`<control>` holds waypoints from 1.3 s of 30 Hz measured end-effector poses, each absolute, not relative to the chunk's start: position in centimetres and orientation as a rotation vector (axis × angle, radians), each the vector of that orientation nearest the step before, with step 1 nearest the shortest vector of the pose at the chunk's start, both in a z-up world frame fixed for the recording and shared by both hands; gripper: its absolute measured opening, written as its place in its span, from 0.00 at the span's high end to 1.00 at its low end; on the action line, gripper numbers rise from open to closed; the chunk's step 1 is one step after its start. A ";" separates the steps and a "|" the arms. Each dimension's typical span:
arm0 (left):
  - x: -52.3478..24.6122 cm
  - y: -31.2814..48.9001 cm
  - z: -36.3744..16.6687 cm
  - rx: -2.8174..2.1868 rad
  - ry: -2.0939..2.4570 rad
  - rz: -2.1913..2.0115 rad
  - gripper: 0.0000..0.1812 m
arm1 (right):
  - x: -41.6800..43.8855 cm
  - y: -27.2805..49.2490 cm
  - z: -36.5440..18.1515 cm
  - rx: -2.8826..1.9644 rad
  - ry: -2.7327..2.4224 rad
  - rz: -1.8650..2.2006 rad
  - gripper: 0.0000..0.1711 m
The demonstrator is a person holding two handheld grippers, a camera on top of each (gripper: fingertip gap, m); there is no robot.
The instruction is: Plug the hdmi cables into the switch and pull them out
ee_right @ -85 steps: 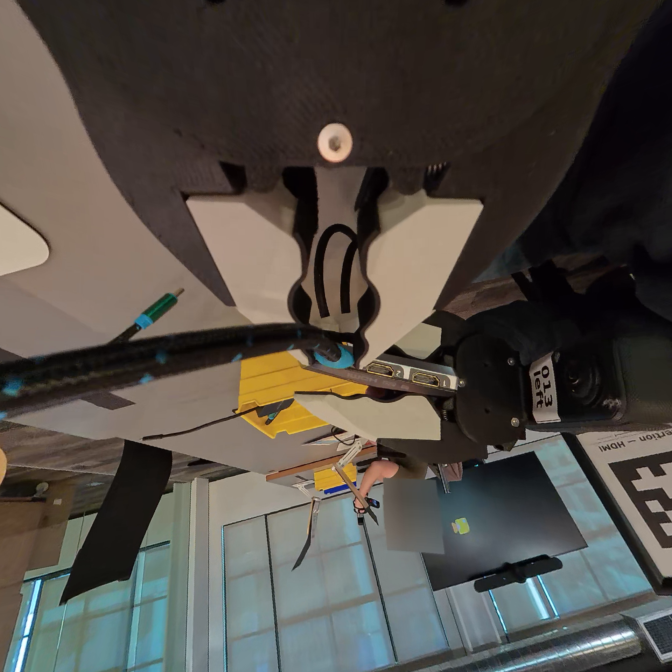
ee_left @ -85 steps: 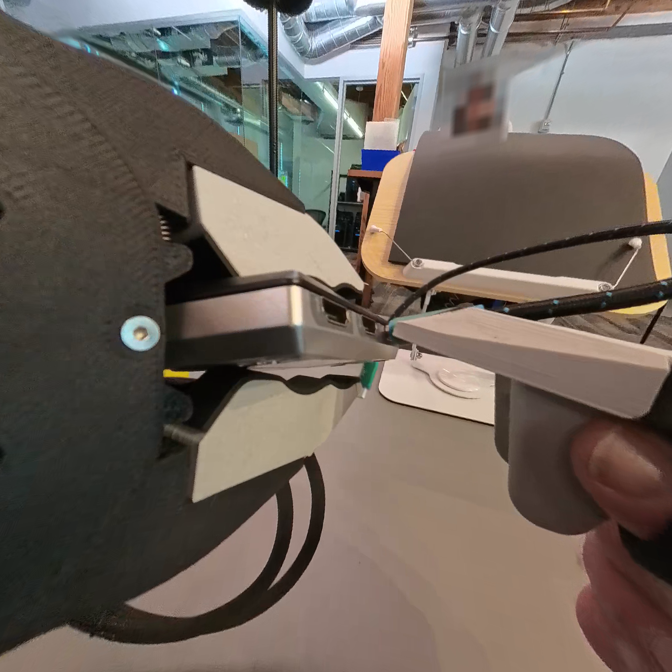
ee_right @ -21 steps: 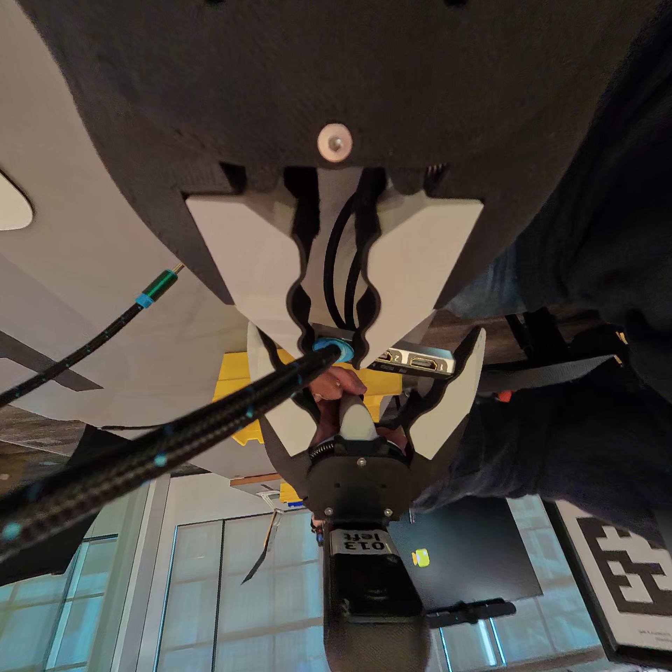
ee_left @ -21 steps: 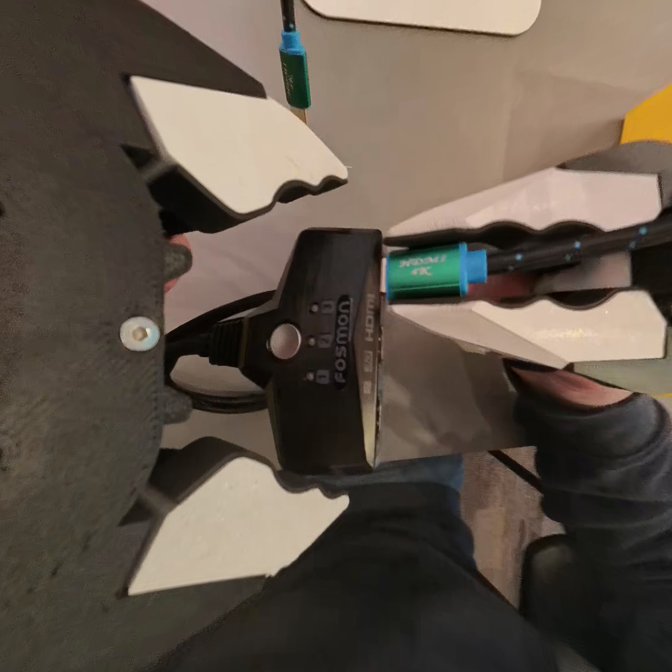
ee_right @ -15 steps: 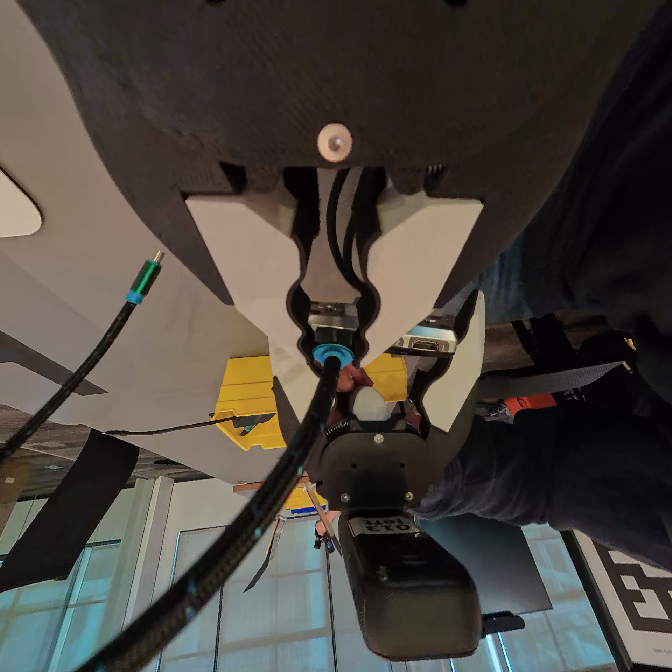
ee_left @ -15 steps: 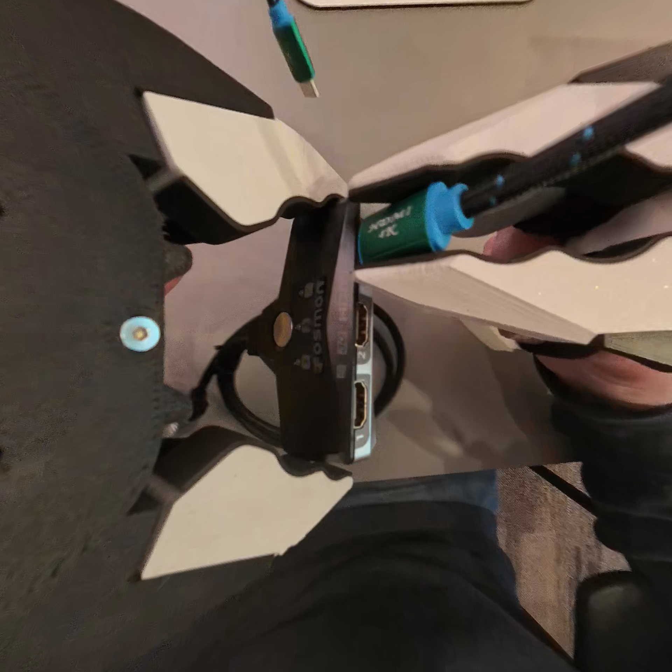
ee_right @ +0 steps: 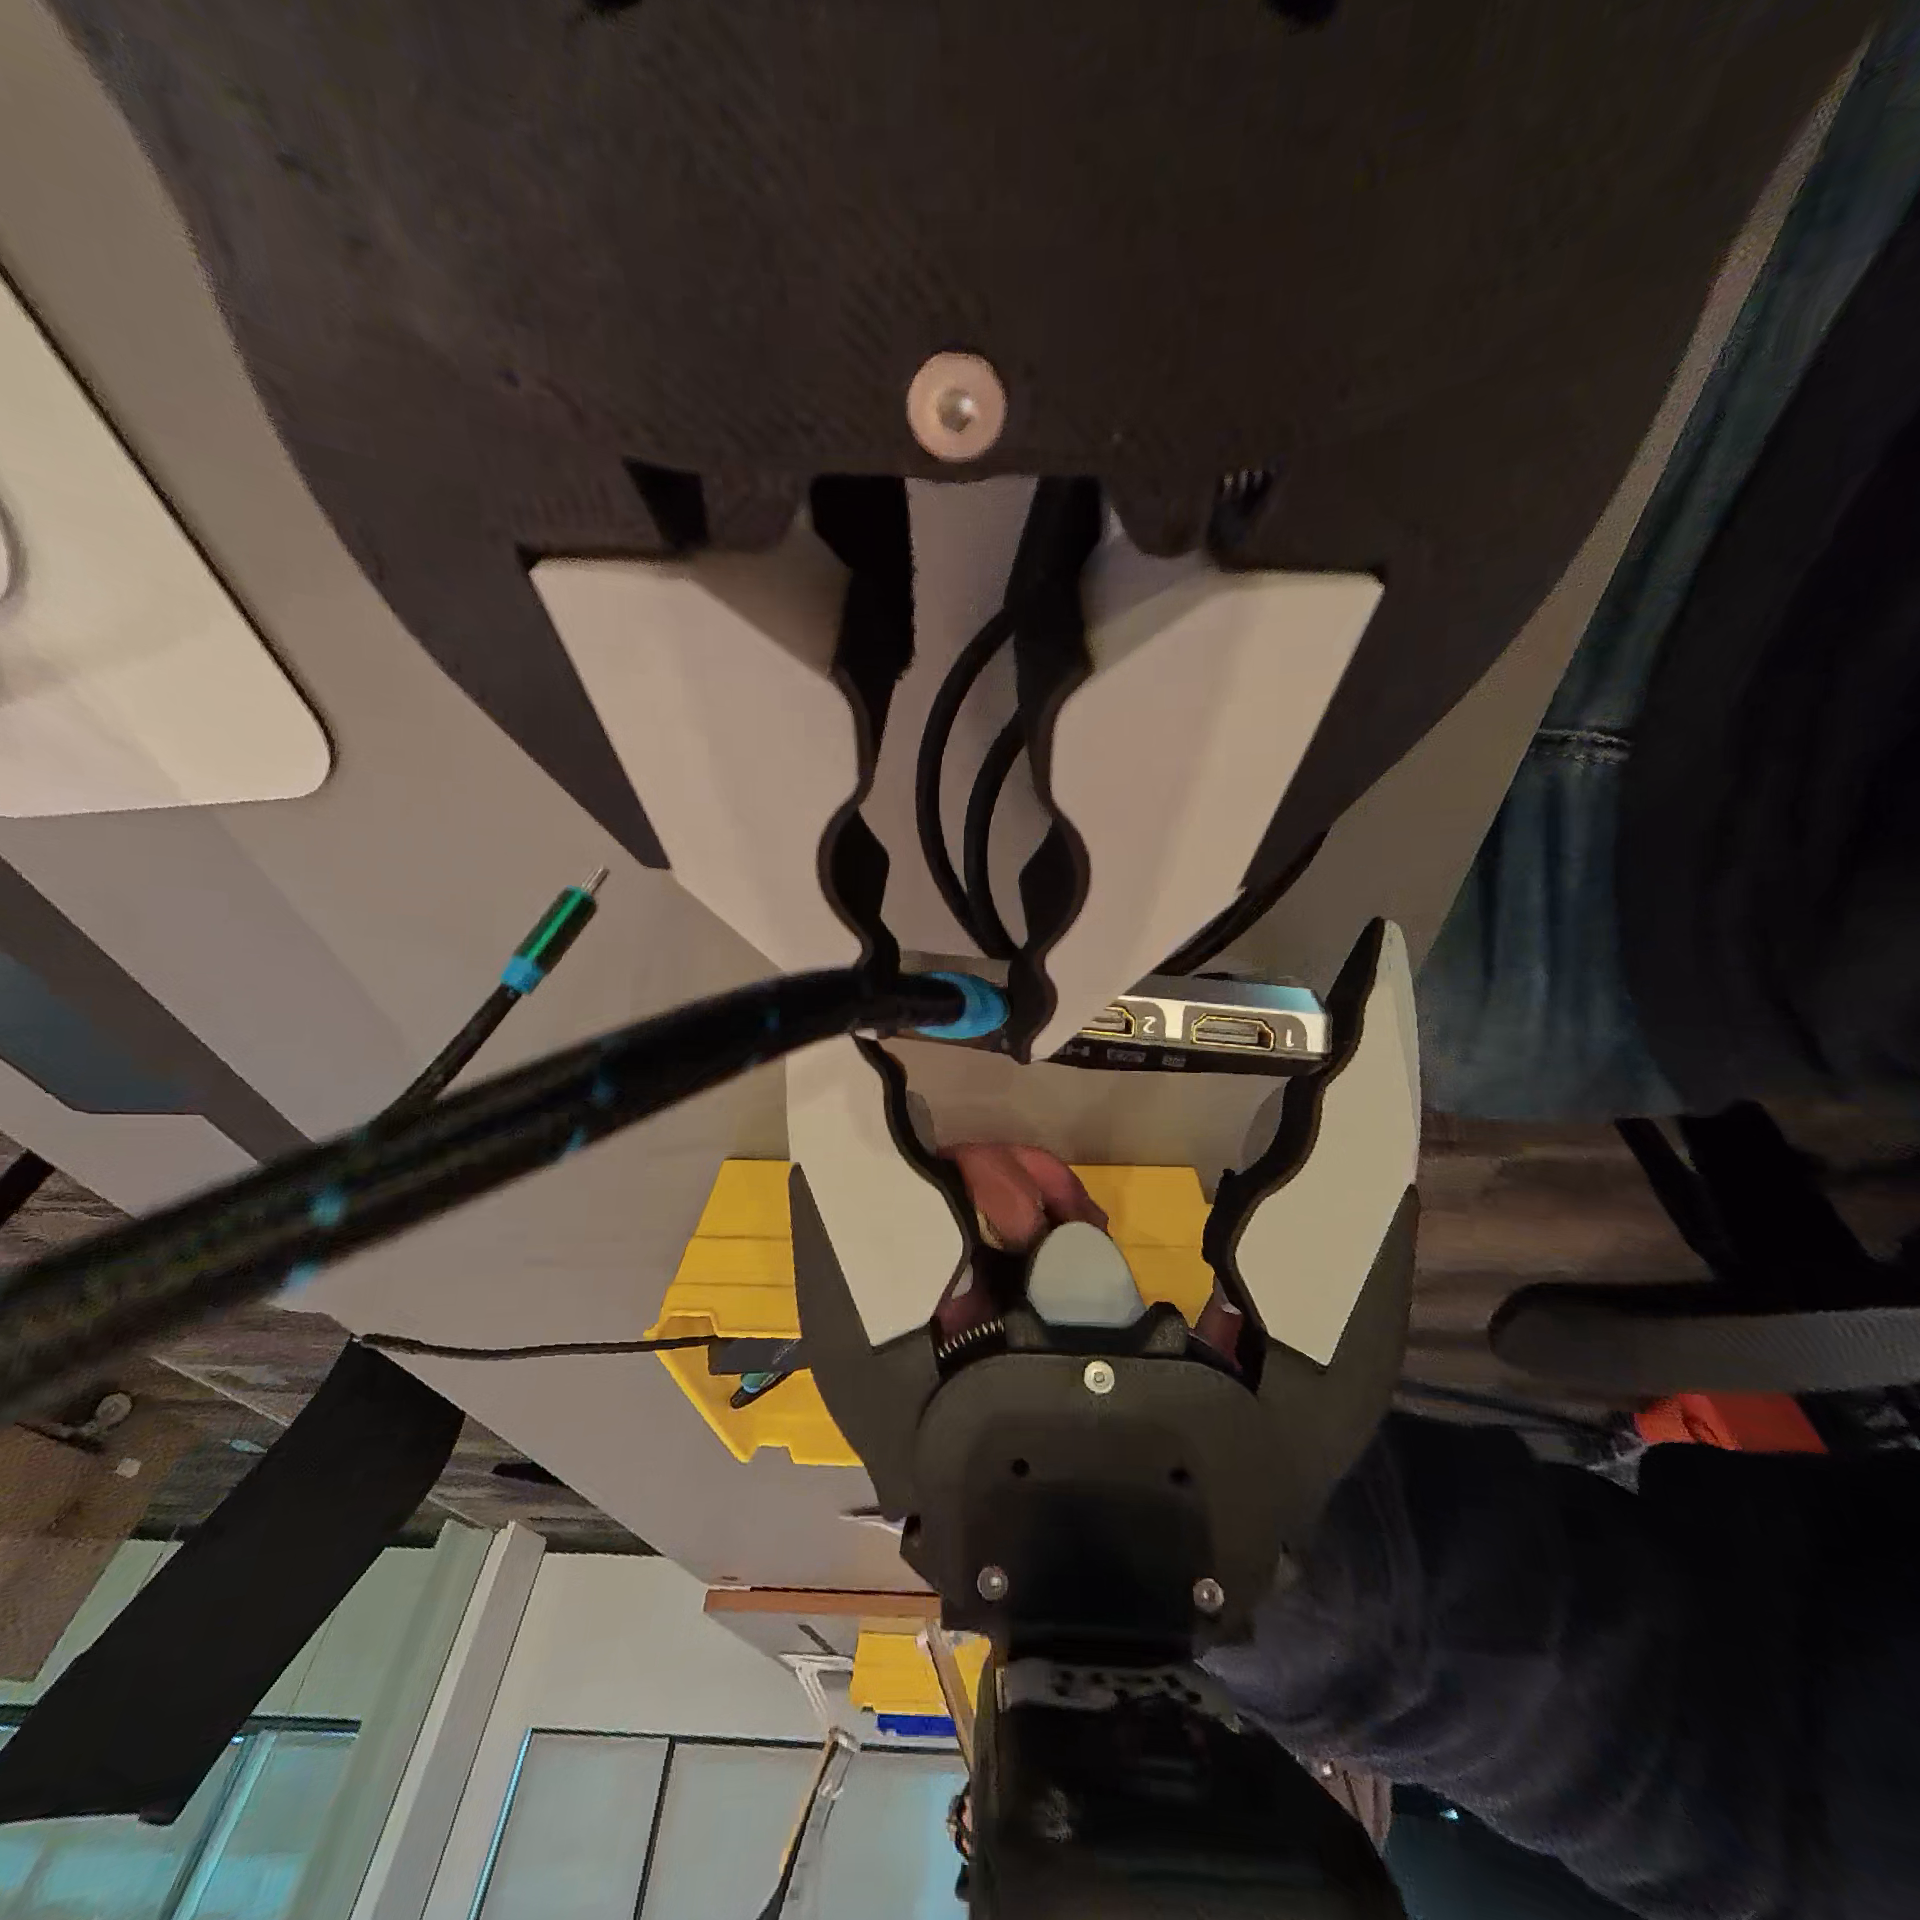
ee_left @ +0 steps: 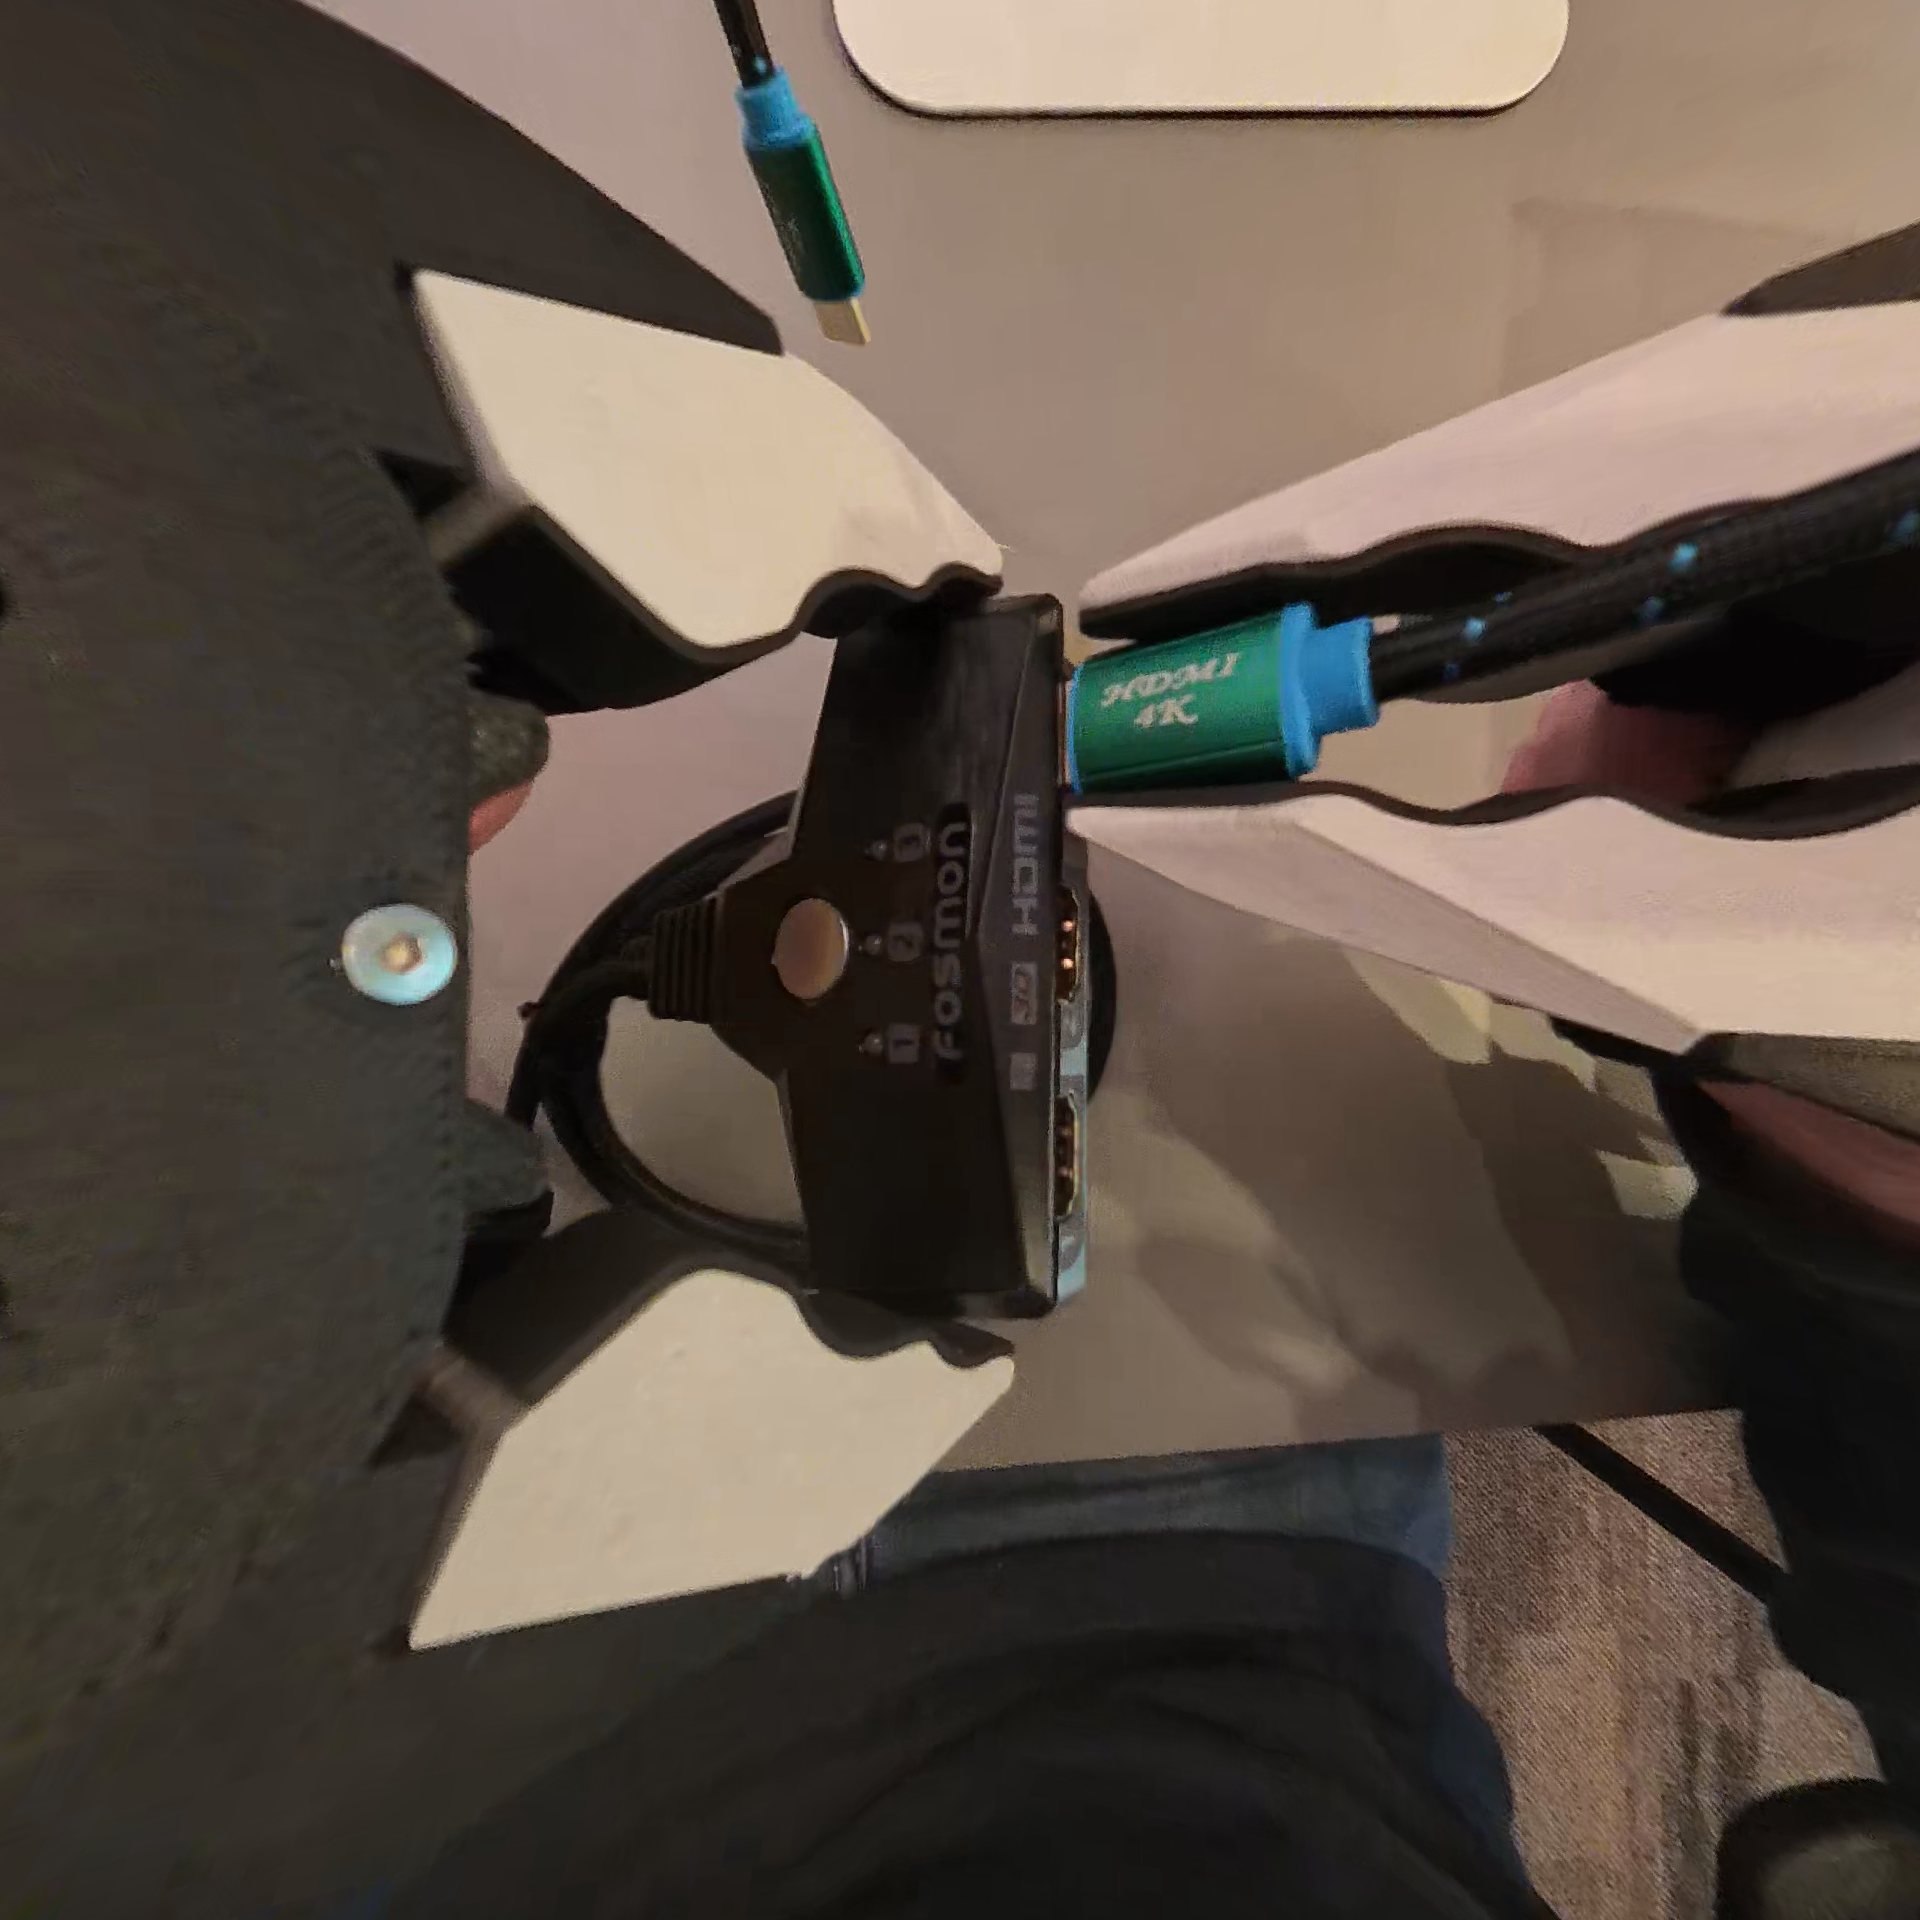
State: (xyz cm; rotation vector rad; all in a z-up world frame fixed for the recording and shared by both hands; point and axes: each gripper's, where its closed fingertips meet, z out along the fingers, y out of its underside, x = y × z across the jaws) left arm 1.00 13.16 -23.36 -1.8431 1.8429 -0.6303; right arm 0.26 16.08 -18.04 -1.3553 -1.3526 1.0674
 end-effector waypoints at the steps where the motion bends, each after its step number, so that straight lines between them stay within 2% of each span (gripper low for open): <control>1: 0.9 13.4 -23.3 -1.849 1.851 -0.594 0.31 | 0.3 16.1 -18.1 -1.359 -1.332 1.092 0.89; 13: -0.4 13.1 -23.8 -1.867 1.975 -0.481 0.32 | -0.1 15.6 -18.6 -1.317 -1.417 0.874 0.89; 17: 0.2 13.1 -23.3 -1.819 1.968 -0.448 0.32 | 0.2 15.3 -17.4 -1.321 -1.295 1.132 0.89; 25: -0.1 13.4 -23.6 -1.780 2.008 -0.354 0.31 | 0.2 15.2 -17.4 -1.334 -1.224 1.314 0.88; 30: -0.6 13.2 -24.1 -1.804 2.039 -0.359 0.32 | -0.3 15.1 -17.8 -1.293 -1.333 0.981 0.89; 39: 0.0 13.1 -23.9 -1.764 2.036 -0.411 0.32 | 0.0 15.1 -17.4 -1.210 -1.407 0.671 0.89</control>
